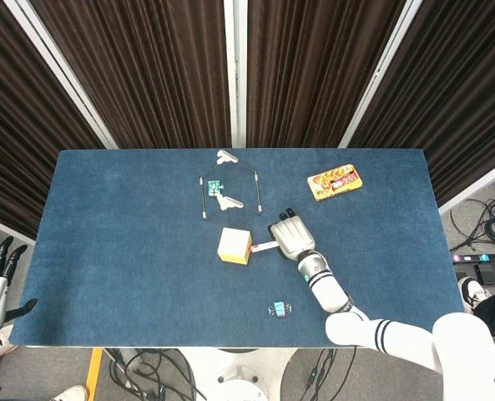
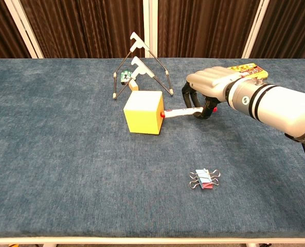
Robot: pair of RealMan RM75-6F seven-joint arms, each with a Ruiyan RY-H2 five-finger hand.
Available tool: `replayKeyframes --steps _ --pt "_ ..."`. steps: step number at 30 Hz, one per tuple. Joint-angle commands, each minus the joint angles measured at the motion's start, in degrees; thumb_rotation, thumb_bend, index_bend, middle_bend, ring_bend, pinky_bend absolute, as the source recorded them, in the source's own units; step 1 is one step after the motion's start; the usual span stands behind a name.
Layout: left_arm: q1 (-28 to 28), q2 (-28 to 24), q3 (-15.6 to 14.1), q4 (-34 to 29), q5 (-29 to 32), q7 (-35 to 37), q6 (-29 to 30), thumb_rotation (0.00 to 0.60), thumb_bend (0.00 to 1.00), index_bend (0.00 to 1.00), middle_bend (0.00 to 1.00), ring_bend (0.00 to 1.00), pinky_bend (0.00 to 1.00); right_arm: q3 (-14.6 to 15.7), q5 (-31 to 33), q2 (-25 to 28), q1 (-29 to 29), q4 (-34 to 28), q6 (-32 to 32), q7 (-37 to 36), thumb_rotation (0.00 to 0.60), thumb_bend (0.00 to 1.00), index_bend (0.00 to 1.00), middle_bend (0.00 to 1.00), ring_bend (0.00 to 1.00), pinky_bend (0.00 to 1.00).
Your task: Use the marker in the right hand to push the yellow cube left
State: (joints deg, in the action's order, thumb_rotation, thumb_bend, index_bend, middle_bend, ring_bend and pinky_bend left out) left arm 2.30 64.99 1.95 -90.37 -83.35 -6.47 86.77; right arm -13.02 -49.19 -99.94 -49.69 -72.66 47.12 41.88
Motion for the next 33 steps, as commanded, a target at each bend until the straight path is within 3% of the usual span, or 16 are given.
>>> replayKeyframes --steps 1,8,33 --pt "0.01 -0.06 -0.01 -0.03 -0.07 0.02 -0.04 0.600 0.03 0.18 0.12 0.10 0.10 1.11 2.11 1.23 0.12 -1.09 0.84 1.45 0.600 0.44 0.65 0.63 0.21 0.13" --pt "-0.17 -0.44 -0.13 -0.44 -1.05 -0.07 0.70 0.600 0.03 0.18 0.12 0.10 0.10 1.09 6.02 1.26 -1.46 -1.07 1.44 2.95 0.600 0.44 0.65 0.63 0.21 0.12" --pt "-0.70 -0.70 -0.21 -0.21 -0.89 0.01 0.71 0.600 0.03 0.18 0.12 0.10 0.10 -3.72 19.39 -10.51 -18.14 5.13 1.42 12.76 0.600 0.44 0.65 0.64 0.22 0.10"
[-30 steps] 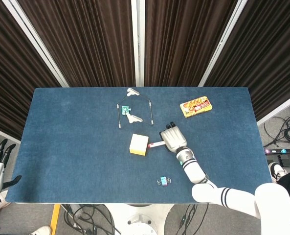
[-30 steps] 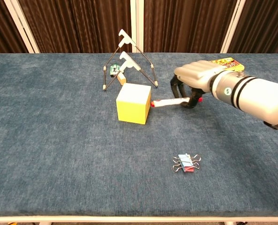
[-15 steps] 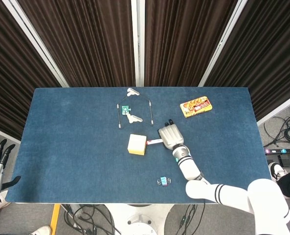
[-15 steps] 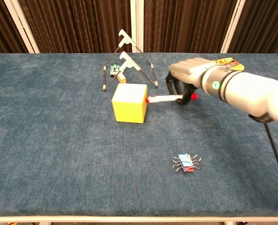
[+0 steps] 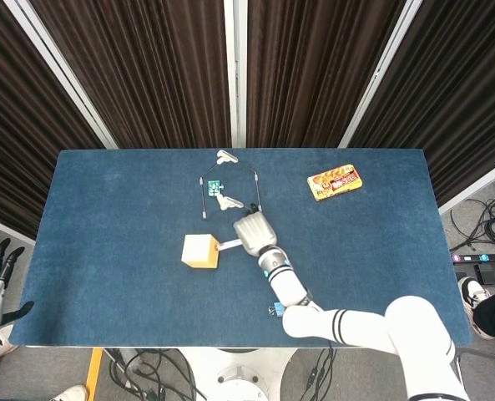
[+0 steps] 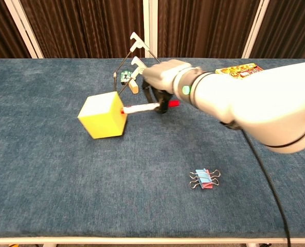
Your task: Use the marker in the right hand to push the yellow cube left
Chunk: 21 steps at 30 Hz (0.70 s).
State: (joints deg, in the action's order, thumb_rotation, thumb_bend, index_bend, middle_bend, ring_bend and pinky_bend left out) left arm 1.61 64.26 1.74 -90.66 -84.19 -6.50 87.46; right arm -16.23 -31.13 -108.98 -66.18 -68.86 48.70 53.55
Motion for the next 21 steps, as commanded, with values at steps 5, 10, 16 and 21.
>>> replayKeyframes --steps 5,10,16,21 --pt "-0.04 0.05 -0.04 0.30 0.05 0.22 -0.18 0.600 0.03 0.18 0.12 0.10 0.10 -0.93 2.72 -2.88 -3.75 2.84 -0.50 1.72 0.600 0.44 0.65 0.64 0.23 0.10" --pt "0.13 0.18 0.14 0.66 0.07 0.60 -0.36 0.600 0.03 0.18 0.12 0.10 0.10 0.70 2.44 -0.16 -2.32 -0.47 1.58 1.38 0.600 0.44 0.66 0.64 0.23 0.10" --pt "0.62 0.45 0.35 0.67 -0.45 0.50 -0.52 0.600 0.03 0.18 0.12 0.10 0.10 3.98 3.01 4.17 0.62 -6.79 4.66 1.72 0.600 0.43 0.62 0.63 0.22 0.10" --pt "0.57 0.39 0.24 0.48 -0.67 0.38 -0.39 0.600 0.03 0.18 0.12 0.10 0.10 6.54 3.04 6.15 2.41 -10.07 6.13 1.62 0.600 0.43 0.54 0.59 0.19 0.10"
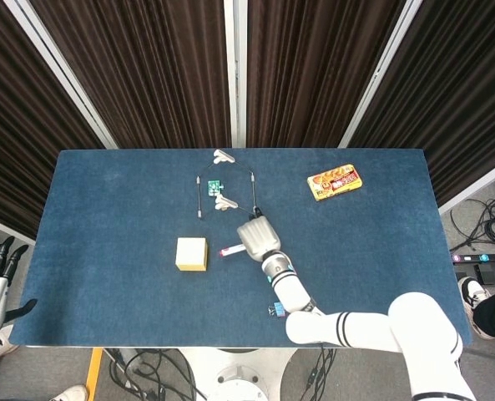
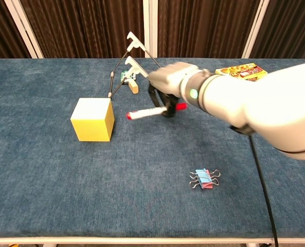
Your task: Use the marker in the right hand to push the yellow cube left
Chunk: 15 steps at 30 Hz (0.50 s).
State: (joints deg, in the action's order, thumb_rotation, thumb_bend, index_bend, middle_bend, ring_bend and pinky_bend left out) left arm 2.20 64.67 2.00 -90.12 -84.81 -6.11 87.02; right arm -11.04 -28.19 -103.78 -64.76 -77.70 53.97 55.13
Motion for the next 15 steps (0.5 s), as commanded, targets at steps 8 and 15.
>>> replayKeyframes --steps 8,15 --pt "-0.30 0.00 -0.18 -0.32 -0.25 -0.21 0.46 0.600 0.03 0.18 0.12 0.10 0.10 3.53 2.72 2.12 1.67 -2.99 0.85 0.96 0.600 0.23 0.16 0.34 0.07 0.07" --pt "-0.28 0.00 -0.12 -0.34 -0.60 0.03 0.76 0.600 0.04 0.18 0.12 0.10 0.10 4.93 -1.62 8.49 4.82 -10.01 4.40 -2.30 0.600 0.18 0.12 0.29 0.05 0.07"
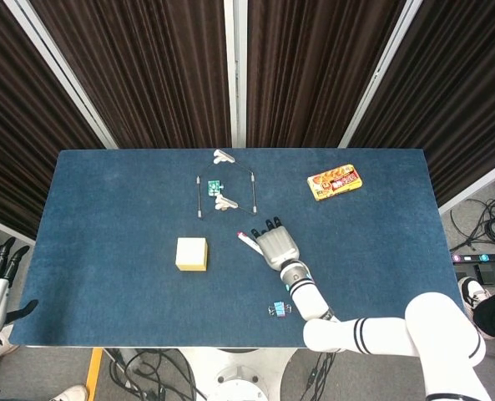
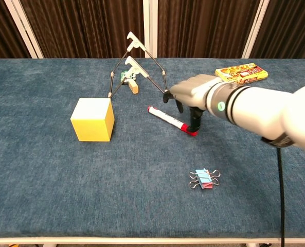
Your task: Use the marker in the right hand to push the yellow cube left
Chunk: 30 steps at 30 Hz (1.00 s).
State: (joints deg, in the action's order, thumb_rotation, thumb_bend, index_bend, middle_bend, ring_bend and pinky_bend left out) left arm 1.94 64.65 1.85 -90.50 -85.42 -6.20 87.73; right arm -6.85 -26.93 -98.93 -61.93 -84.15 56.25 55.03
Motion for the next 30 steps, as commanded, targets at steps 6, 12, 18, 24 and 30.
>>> replayKeyframes --steps 6,12,18,24,30 --pt "0.06 0.12 0.22 0.52 0.14 0.84 -0.01 0.600 0.03 0.18 0.12 0.10 0.10 3.30 -13.85 16.39 9.22 -12.41 7.44 -11.13 0.600 0.18 0.12 0.27 0.05 0.07" --pt "0.30 0.68 0.62 1.56 0.93 1.43 -0.55 0.600 0.03 0.18 0.12 0.10 0.10 9.34 -27.15 29.73 20.84 -18.44 14.73 -24.54 0.600 0.18 0.12 0.24 0.04 0.08" --pt "0.97 1.40 0.96 2.04 1.69 1.14 -1.76 0.600 0.03 0.18 0.12 0.10 0.10 15.54 -40.54 37.11 33.37 -18.28 23.88 -39.91 0.600 0.18 0.09 0.16 0.00 0.09" --pt "1.37 1.45 1.01 1.62 2.14 0.23 -2.52 0.600 0.03 0.18 0.12 0.10 0.10 18.33 -51.69 38.13 42.74 -14.81 33.39 -49.68 0.600 0.19 0.05 0.13 0.00 0.03" --pt "1.22 1.17 1.09 0.68 2.68 -0.65 -2.38 0.600 0.03 0.18 0.12 0.10 0.10 18.14 -57.63 37.45 47.15 -12.62 37.18 -52.70 0.600 0.21 0.03 0.12 0.00 0.00"
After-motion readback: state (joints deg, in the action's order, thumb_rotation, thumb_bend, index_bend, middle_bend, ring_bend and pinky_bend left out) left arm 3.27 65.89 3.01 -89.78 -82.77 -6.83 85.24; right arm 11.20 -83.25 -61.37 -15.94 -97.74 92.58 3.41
